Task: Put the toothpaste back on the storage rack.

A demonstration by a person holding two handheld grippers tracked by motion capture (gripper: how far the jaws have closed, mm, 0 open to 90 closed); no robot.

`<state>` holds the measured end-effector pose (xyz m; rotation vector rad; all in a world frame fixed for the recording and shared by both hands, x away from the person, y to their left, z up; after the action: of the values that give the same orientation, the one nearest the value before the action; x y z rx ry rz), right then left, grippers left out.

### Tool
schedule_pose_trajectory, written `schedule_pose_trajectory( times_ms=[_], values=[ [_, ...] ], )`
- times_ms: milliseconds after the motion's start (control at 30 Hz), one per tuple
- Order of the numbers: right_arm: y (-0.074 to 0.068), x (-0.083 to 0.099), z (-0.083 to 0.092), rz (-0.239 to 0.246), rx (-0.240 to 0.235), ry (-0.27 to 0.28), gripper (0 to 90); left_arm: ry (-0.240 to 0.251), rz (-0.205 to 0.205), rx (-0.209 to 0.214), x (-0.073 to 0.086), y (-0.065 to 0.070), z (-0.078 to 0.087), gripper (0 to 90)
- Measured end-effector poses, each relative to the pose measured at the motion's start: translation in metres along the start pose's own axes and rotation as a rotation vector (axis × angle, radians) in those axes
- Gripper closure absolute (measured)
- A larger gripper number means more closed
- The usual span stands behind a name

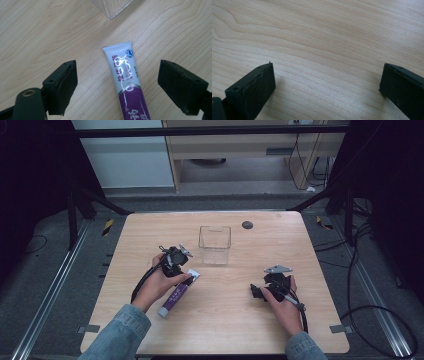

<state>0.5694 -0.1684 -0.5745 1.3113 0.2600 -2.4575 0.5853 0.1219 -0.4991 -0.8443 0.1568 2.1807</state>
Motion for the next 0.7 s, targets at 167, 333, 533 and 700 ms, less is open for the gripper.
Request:
schedule_pose_trajectory(
  times_ms=[167,333,533,700],
  values=[
    [0.0,0.0,0.0,0.0,0.0,0.0,0.4,-0.02,0.0,0.006,0.001,0.003,-0.004,18.9],
    [0.0,0.0,0.0,0.0,0.0,0.0,0.4,-0.044,0.016,0.034,0.006,0.006,-0.011,25.4],
    [0.0,0.0,0.0,0.0,0.0,0.0,0.3,-0.077,0.034,0.048,0.015,0.009,-0.025,33.3],
    [0.0,0.0,0.0,0.0,0.0,0.0,0.4,-0.11,0.05,0.061,0.022,0.012,-0.029,39.7]
  ],
)
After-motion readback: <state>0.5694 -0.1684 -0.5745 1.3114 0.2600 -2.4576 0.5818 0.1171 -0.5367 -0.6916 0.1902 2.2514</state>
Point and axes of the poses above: each handheld gripper's, and its own axes: z roughly backward along the jaws, x roughly out of its underside, y roughly to its right, the point moved 9 cm from there along -z, roughly forward along the jaws, and after that the axes turned 10 degrees about y, right-handed, at the moved point
